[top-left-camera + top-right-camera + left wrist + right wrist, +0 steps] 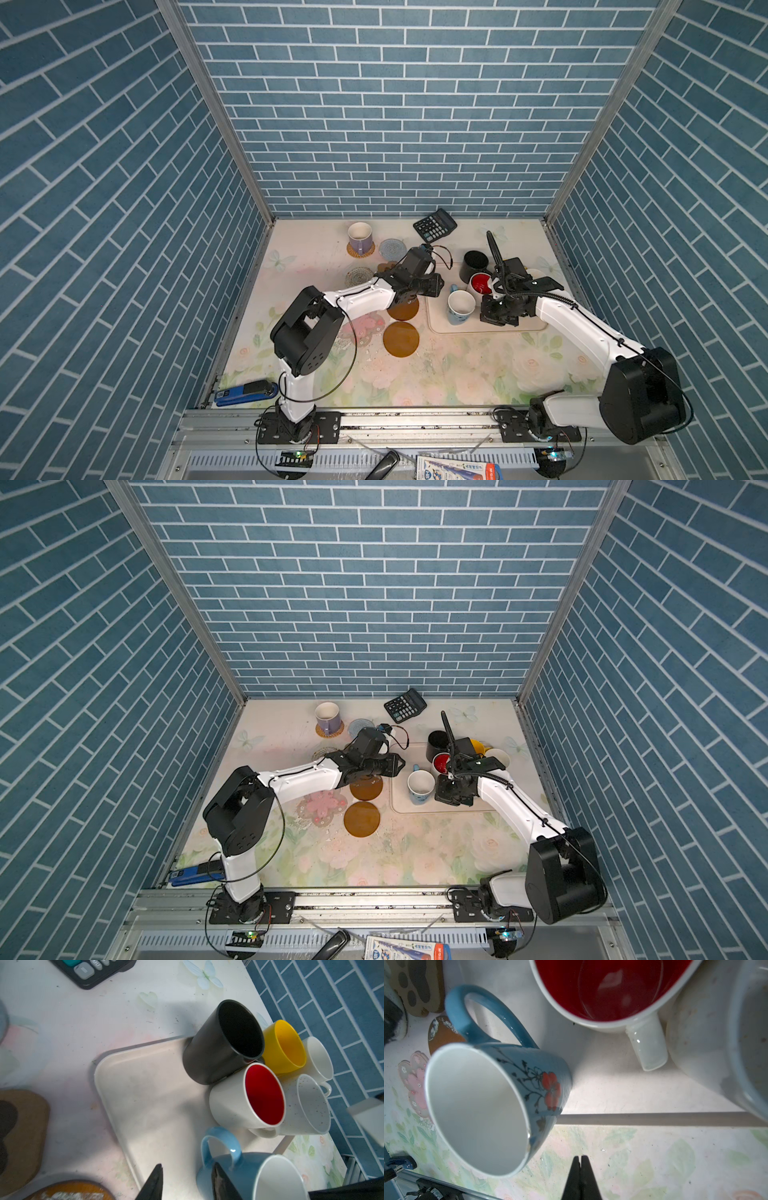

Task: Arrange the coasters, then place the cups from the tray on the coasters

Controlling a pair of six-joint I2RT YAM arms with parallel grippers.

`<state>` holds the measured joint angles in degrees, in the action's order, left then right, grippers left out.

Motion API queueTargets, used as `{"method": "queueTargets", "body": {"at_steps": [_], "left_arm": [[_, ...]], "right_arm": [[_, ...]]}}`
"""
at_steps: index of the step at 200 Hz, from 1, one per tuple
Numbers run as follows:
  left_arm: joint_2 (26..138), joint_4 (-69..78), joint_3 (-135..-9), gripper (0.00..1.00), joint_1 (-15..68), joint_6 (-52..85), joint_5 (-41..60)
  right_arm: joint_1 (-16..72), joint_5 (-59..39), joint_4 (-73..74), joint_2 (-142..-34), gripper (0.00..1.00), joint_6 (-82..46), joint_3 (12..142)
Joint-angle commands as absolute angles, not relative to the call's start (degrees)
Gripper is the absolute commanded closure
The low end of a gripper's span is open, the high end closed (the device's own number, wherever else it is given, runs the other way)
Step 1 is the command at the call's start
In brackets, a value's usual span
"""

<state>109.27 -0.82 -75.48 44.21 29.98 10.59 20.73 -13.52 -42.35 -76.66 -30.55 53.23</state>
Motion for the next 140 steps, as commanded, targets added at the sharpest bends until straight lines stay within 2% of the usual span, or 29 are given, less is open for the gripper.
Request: {"method": "queueTargets", "body": {"at_steps": [1, 64, 140], "left_arm": [[111.05, -4.39, -77.99, 0.60, 45.35, 29.07, 10.60], [115.12, -12.20, -83.73, 0.64, 46.82, 31.18, 7.90], [113.09, -12.39, -81.05, 0.65, 48.52, 32.12, 7.81]], "right_arm": [[20.92, -15.36, -36.72, -77.52, 1.00, -33.13, 51.69], [20.91, -16.47, -33.34, -81.66, 1.00, -33.61, 53.37], [20.92, -17.65, -31.82, -84.85, 1.00, -34.10, 55.70]]}}
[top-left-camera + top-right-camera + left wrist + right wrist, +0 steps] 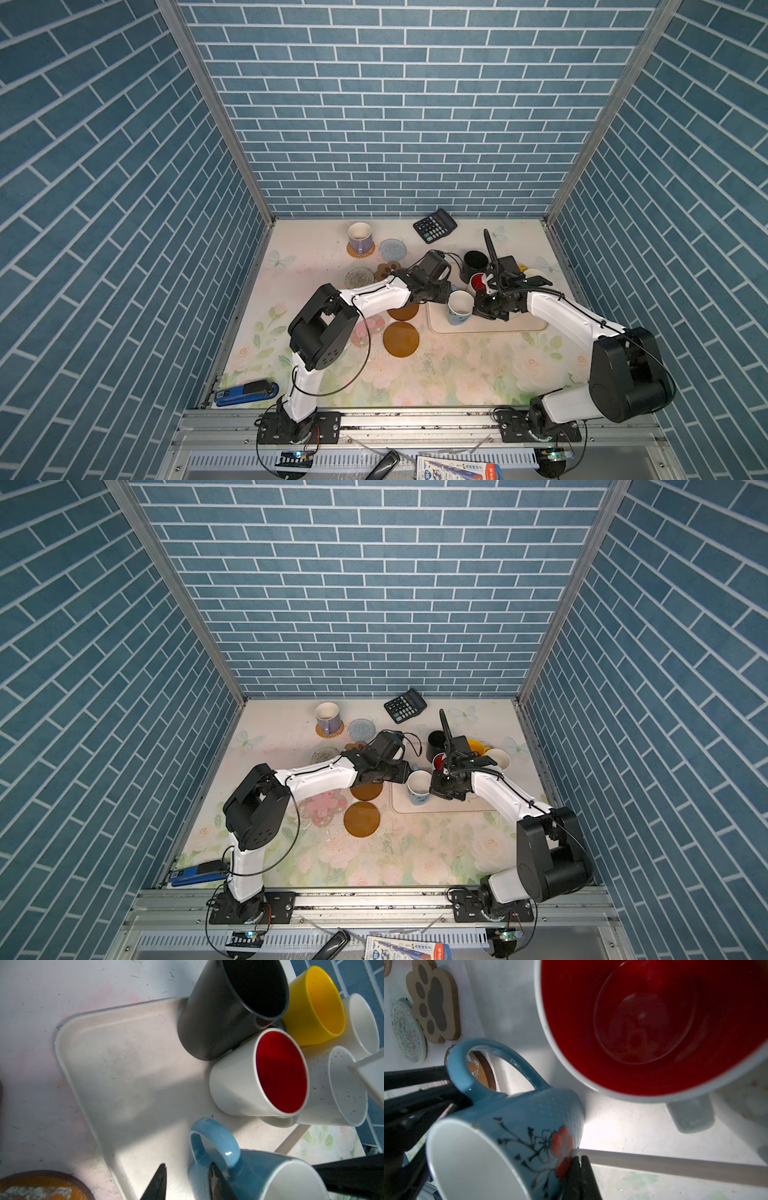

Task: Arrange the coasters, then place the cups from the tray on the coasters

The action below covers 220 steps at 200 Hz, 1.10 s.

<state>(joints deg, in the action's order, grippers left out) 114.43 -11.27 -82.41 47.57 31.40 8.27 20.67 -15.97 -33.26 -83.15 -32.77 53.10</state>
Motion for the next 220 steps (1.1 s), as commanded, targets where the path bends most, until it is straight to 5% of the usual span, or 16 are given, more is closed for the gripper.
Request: {"method": "queueTargets", "body": {"at_steps": [1, 150, 220], "left_arm": [[112.97, -12.39, -81.00, 0.65, 48.52, 32.14, 7.77], [104.33, -10.94, -70.44, 0.65, 49.75, 35.48, 6.58], [99.59, -12.34, -68.60, 0.58, 46.70, 35.03, 6.50]], "right_arm": [[20.87, -17.70, -31.77, -84.97, 1.00, -34.10, 55.75], [20.92, -19.51, -32.79, -97.15, 1.00, -32.07, 68.14], [20.85, -11.80, -44.79, -101.19, 1.00, -25.70, 79.60]]}}
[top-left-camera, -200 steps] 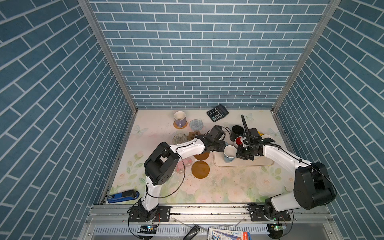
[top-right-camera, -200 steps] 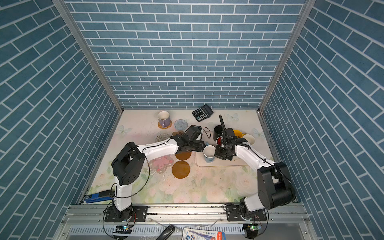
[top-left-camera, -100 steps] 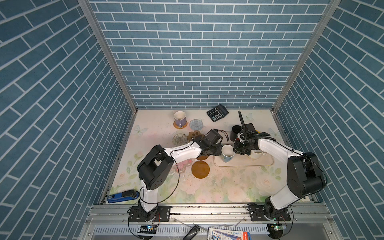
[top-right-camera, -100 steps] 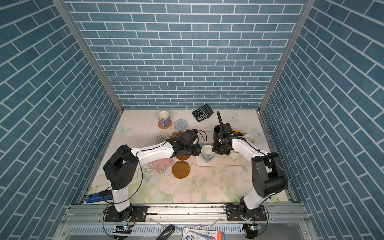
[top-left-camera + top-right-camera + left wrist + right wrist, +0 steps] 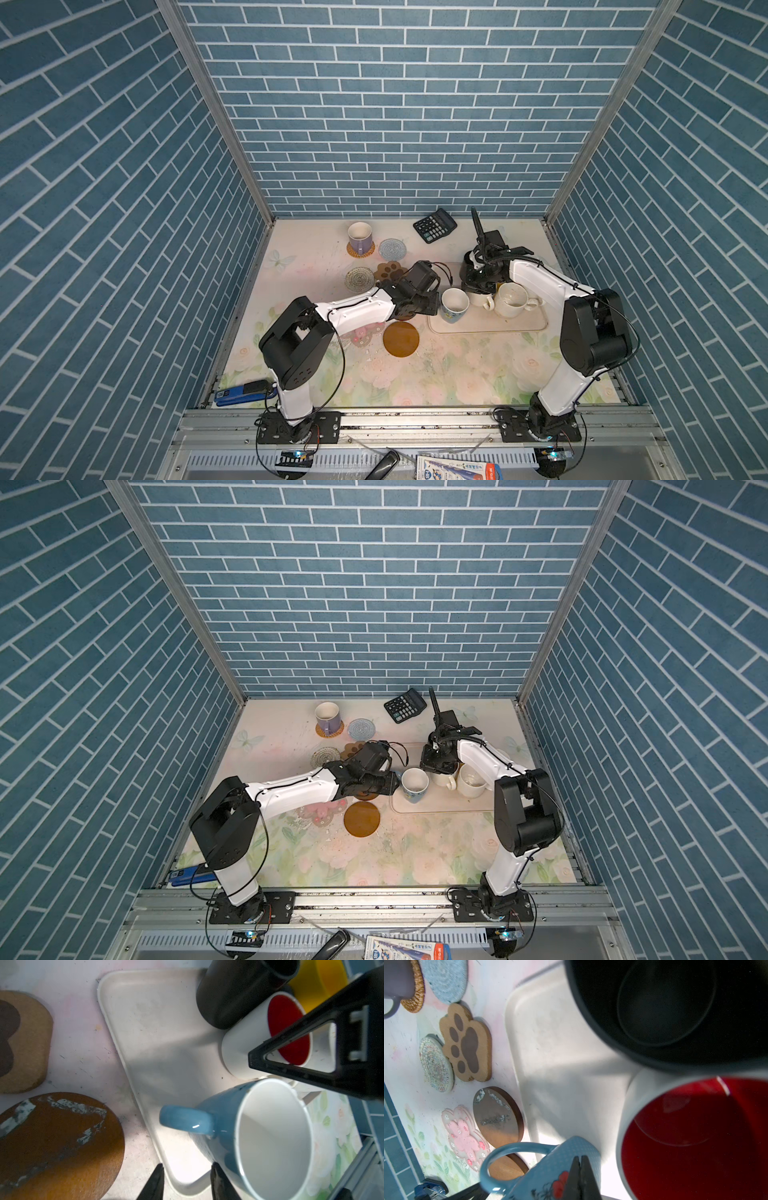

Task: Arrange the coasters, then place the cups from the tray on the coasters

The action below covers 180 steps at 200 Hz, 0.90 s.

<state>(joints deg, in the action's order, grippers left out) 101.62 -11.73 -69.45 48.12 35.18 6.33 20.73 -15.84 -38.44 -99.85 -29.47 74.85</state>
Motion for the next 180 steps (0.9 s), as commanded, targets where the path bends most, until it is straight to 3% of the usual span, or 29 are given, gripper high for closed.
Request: {"method": "queueTargets", "body": {"at_steps": [1, 50, 96, 117, 147, 180], "left_arm": [[99.63, -12.36, -68.58, 0.58, 46.69, 35.05, 6.41], [98.95, -14.02, -70.49, 0.53, 41.54, 33.47, 9.73], [107.60, -26.93, -85.12, 0.44, 40.87, 29.29, 8.01], [112.61, -30.31, -89.84, 0.43, 40.87, 28.59, 7.65], [116.10, -32.40, -92.61, 0.43, 40.96, 28.21, 8.10], [117.41, -32.77, -92.86, 0.43, 41.52, 27.87, 8.37]], "right_arm": [[20.84, -11.70, -44.94, -101.22, 1.00, -25.64, 79.66], [20.59, -8.13, -49.24, -101.09, 1.00, -23.67, 84.58], [20.65, -6.36, -49.75, -97.71, 0.96, -22.52, 84.10], [20.62, -6.15, -48.74, -94.44, 0.83, -22.32, 81.60], [20.62, -5.80, -47.40, -89.13, 0.52, -22.24, 77.51], [20.56, -5.36, -45.65, -83.64, 0.39, -22.49, 73.23]]}}
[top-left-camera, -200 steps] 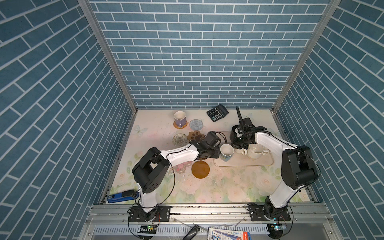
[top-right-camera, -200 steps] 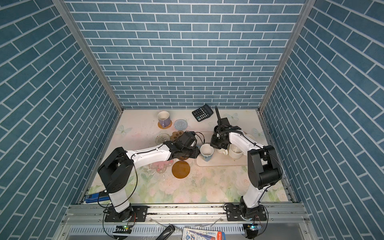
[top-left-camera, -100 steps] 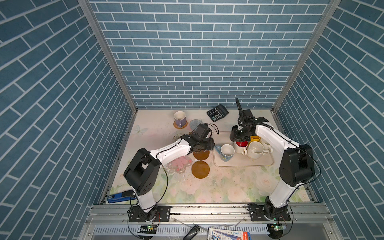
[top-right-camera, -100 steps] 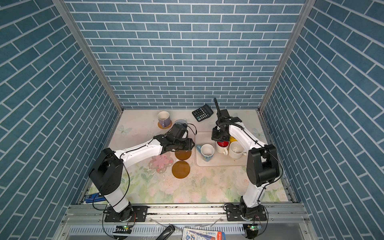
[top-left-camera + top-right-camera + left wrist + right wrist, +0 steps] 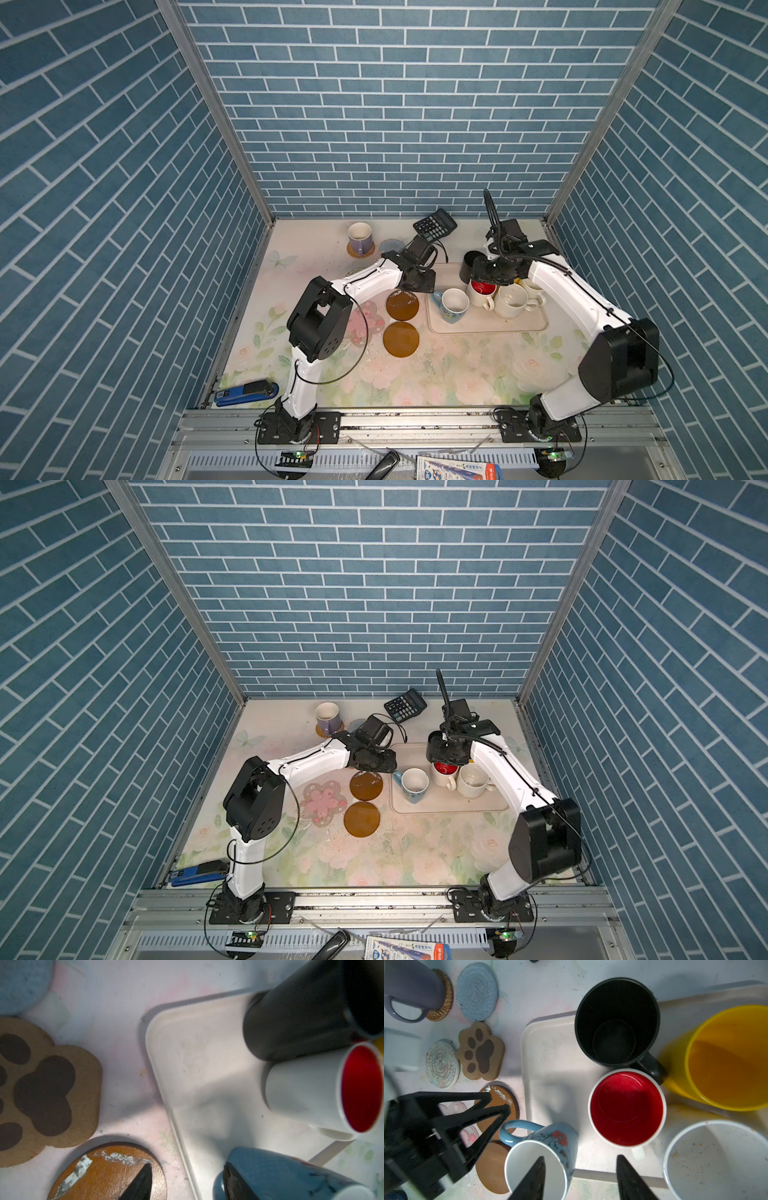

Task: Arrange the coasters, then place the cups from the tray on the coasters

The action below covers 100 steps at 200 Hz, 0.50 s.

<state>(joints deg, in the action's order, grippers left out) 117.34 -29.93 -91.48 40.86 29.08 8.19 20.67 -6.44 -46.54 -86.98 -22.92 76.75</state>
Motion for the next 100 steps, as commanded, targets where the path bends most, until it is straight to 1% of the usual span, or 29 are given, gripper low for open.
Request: {"method": "queueTargets", "body": {"at_steps": [1, 41, 100], "left_arm": [[117.46, -32.78, -92.84, 0.43, 41.54, 27.87, 8.40], [117.37, -32.72, -91.43, 0.44, 42.87, 27.67, 7.73], [111.79, -30.59, -84.81, 0.44, 45.98, 28.98, 6.06]], "right_arm": [[20.57, -5.36, -45.63, -83.53, 0.39, -22.50, 73.09], [20.47, -5.36, -45.23, -78.66, 0.37, -22.81, 69.24], [20.36, -5.36, -45.19, -76.14, 0.36, -22.76, 67.33]]}}
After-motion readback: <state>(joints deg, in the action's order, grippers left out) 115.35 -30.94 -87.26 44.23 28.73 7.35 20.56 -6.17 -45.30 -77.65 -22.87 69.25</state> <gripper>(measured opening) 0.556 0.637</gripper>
